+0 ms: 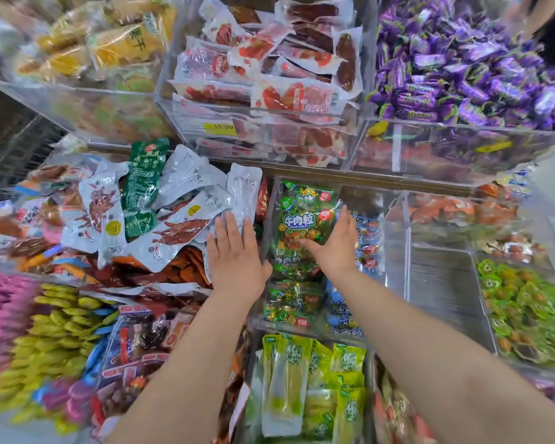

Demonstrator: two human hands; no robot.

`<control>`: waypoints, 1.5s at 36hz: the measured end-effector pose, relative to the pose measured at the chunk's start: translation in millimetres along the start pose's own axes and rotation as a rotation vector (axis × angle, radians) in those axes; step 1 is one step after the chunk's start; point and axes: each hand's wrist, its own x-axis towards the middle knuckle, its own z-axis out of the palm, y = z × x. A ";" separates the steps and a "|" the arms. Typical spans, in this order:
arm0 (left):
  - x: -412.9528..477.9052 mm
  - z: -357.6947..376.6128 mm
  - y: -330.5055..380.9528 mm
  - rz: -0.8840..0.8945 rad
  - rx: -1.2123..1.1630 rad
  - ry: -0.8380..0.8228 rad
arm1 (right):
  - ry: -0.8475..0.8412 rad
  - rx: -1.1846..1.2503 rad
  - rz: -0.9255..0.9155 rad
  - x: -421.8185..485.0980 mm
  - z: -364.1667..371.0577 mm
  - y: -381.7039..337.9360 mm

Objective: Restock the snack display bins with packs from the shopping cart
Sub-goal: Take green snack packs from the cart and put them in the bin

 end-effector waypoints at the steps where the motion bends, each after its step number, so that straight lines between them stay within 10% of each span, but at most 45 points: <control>1: 0.1 -0.2 0.1 -0.001 -0.003 -0.002 | -0.014 0.004 -0.027 0.5 0.8 -1.0; 26: -0.7 -2.9 0.3 -0.008 -0.026 -0.018 | -0.137 0.318 0.231 -16.8 -21.8 -3.6; 34: -33.6 -35.3 20.5 0.152 -0.570 0.121 | -0.045 0.495 0.201 -66.8 -67.9 12.4; 45: -155.9 17.6 157.9 0.248 -0.927 -0.457 | 0.151 0.612 0.435 -213.3 -165.5 134.6; 54: -290.8 111.1 225.8 0.206 -0.582 -1.032 | 0.154 0.588 1.043 -413.9 -221.4 292.0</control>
